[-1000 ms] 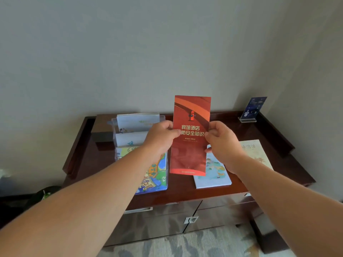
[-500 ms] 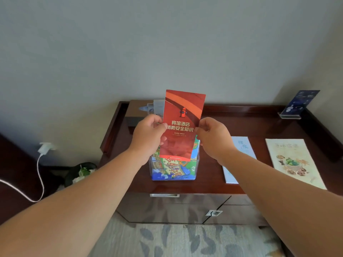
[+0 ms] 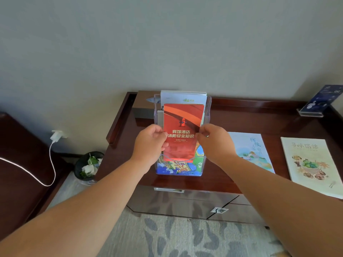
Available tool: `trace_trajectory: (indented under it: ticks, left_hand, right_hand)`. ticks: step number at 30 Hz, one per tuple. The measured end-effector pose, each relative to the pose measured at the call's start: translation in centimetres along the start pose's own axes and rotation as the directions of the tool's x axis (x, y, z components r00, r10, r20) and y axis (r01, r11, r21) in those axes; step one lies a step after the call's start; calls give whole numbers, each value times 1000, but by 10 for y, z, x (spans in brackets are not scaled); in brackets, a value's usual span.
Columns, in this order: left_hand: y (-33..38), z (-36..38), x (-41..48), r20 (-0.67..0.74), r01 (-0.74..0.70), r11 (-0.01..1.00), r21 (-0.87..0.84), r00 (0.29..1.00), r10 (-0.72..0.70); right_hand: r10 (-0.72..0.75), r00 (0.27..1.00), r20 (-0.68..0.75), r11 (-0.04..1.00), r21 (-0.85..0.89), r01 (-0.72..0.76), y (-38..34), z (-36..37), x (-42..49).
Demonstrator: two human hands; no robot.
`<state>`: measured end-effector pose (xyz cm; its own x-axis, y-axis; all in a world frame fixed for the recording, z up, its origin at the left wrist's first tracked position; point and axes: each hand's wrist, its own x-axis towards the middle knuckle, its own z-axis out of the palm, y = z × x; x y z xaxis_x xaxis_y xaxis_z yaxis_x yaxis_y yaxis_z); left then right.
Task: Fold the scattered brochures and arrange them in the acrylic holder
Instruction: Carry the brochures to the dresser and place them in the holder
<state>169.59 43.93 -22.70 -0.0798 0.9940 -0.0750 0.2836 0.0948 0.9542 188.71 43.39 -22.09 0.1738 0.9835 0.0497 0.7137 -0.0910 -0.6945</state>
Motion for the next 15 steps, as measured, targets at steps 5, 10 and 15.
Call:
trace_trajectory:
  ticks: [5, 10, 15]
  left_hand:
    - [-16, 3, -2, -2, 16, 989, 147, 1000, -16]
    - [-24, 3, -2, -6, 25, 980, 196, 1000, -24]
    - [-27, 3, 1, -4, 37, 971, 235, 999, -37]
  right_hand:
    - [63, 996, 71, 988, -143, -52, 12, 12, -6]
    - [77, 994, 78, 982, -178, -62, 13, 19, -7]
    - [80, 994, 71, 978, -198, -65, 14, 22, -8]
